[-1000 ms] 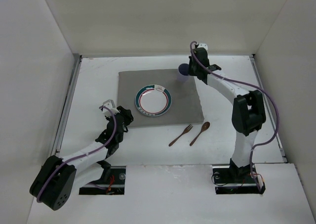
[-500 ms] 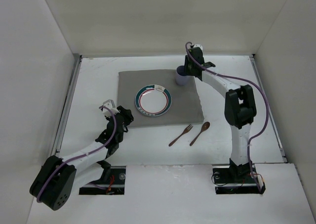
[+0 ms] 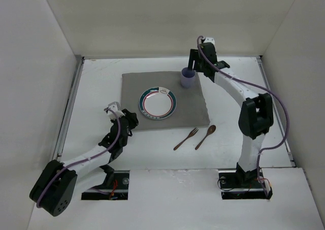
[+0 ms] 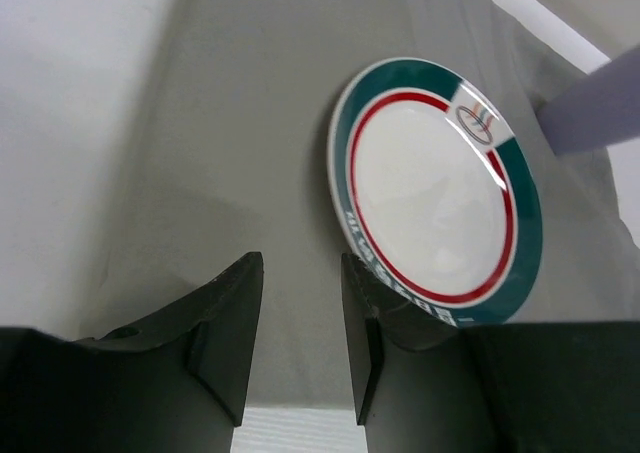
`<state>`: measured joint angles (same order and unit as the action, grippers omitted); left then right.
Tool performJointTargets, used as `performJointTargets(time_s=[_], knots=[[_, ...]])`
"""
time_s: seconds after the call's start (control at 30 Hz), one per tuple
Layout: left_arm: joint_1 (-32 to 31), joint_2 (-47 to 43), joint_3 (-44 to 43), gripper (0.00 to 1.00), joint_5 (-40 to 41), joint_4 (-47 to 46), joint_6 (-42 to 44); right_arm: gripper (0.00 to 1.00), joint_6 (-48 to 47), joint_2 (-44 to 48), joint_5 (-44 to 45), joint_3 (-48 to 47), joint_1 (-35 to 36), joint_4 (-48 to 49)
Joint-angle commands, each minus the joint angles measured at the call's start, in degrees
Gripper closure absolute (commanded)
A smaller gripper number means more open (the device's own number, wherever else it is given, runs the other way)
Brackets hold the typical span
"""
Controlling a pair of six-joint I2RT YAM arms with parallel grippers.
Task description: Set the dinner table for one person
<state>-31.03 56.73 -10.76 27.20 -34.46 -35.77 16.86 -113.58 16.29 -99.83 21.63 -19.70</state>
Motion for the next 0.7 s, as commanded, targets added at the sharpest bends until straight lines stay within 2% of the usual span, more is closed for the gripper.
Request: performJointTargets(time_s=[0.0, 0.1, 0.17, 0.2, 0.27, 0.3, 0.33, 0.4, 0.5, 0.67], knots=[[-2.4, -1.4, -3.9, 0.66, -4.5, -2.5, 4.6, 0.21, 0.1, 9.2, 1.1, 2.7, 0.4, 3.9], [-7.6, -1.2, -5.9, 0.66, -9.2, -3.0, 9.7, 0.21, 1.7, 16.8, 2.4, 10.4, 0.4, 7.8], [-11.7, 1.9, -8.2, 0.65, -11.0, -3.1, 11.9, 0.27, 4.1, 23.5, 3.6, 18.7, 0.4, 12.7], [-14.3, 4.3, -10.0, 0.65, -12.2, -2.5, 13.3, 0.36, 5.8, 27.0, 4.0, 23.6, 0.4, 15.5], [-18.8, 9.0, -12.8, 0.61, -14.3, -1.9, 16.2, 0.62, 9.2, 33.4, 4.4, 33.5, 0.3, 20.8], [-21.5, 11.8, -14.5, 0.59, -15.1, -1.4, 17.8, 0.71, 11.2, 36.2, 4.8, 38.4, 0.4, 23.1], [-24.1, 14.5, -16.5, 0.58, -15.2, -0.3, 19.7, 0.76, 13.2, 38.8, 5.2, 42.9, 0.4, 24.5], [-28.2, 18.4, -19.8, 0.56, -14.7, 2.6, 22.6, 0.78, 16.0, 42.6, 4.9, 50.6, -0.2, 26.8], [-33.0, 22.8, -23.9, 0.55, -14.3, 5.7, 26.4, 0.76, 19.0, 46.9, 3.4, 58.3, -1.1, 28.7], [-35.9, 28.2, -28.9, 0.56, -13.4, 10.1, 28.5, 0.74, 21.0, 48.5, -0.2, 63.3, -1.5, 30.9]])
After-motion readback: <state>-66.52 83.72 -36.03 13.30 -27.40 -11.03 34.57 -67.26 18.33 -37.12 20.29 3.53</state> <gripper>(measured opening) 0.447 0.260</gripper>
